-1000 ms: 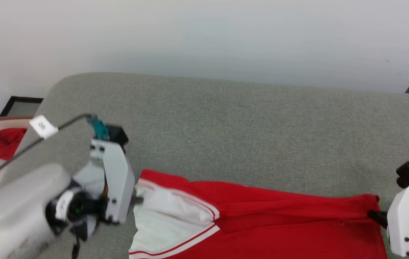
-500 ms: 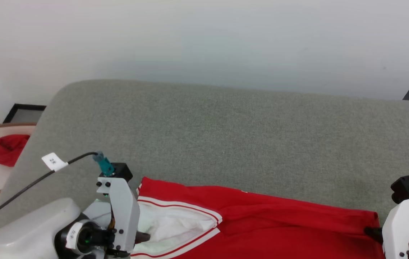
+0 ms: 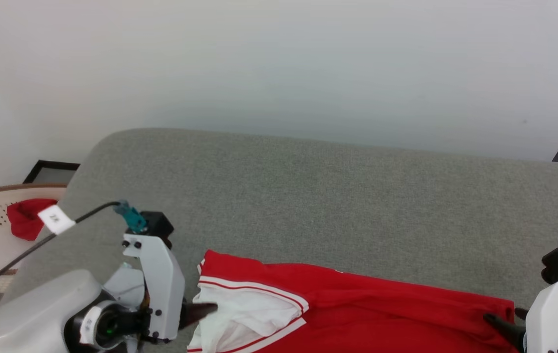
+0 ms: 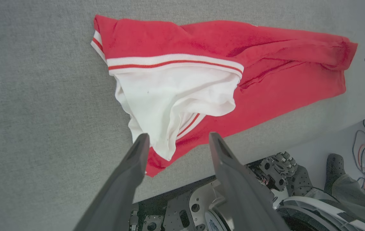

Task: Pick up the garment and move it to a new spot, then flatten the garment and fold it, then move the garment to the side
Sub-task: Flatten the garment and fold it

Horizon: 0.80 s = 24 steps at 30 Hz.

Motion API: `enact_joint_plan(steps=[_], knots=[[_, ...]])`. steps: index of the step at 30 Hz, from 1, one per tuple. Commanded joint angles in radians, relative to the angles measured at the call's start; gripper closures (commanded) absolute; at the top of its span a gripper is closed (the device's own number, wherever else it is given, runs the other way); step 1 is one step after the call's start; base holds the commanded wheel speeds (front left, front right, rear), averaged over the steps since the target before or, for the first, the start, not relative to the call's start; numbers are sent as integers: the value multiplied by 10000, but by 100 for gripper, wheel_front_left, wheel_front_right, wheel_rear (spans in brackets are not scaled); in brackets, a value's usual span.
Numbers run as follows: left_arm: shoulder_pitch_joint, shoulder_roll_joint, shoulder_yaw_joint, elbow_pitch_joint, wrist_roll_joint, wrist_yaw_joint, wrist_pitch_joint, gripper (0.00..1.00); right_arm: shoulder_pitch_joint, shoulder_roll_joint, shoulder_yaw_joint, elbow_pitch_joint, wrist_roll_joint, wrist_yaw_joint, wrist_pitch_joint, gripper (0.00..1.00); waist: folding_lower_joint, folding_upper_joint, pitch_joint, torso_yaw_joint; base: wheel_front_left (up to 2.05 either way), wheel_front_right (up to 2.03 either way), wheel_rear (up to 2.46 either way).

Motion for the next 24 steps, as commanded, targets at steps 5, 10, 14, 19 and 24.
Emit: enact_joint_plan(steps=[5,10,14,19,24], knots=[[449,94,350,21,615,-436,-1590,0,316,399,-402,-278,-347,-11,-779,0,0,0,-185,52,0,0,0],[874,13,650,176,886,-744,-2993,0,549,712,-740,-303,-582,-11,-1498,0,0,0,-245,70,0,0,0],[1415,-165,984,533,1308,-1112,-4797,0,900,1103,-1251,-113,-864,-11,-1969,0,0,0,-305,133,0,0,0],[1895,-418,1283,1164,1822,-1440,-6635,0,1152,1332,-1672,139,-1029,-9,-1829,0,0,0,-343,225,0,0,0],[2261,-653,1426,1829,2251,-1613,-7984,0,1245,1397,-1886,337,-1110,-9,-1433,0,0,0,-337,323,0,0,0]])
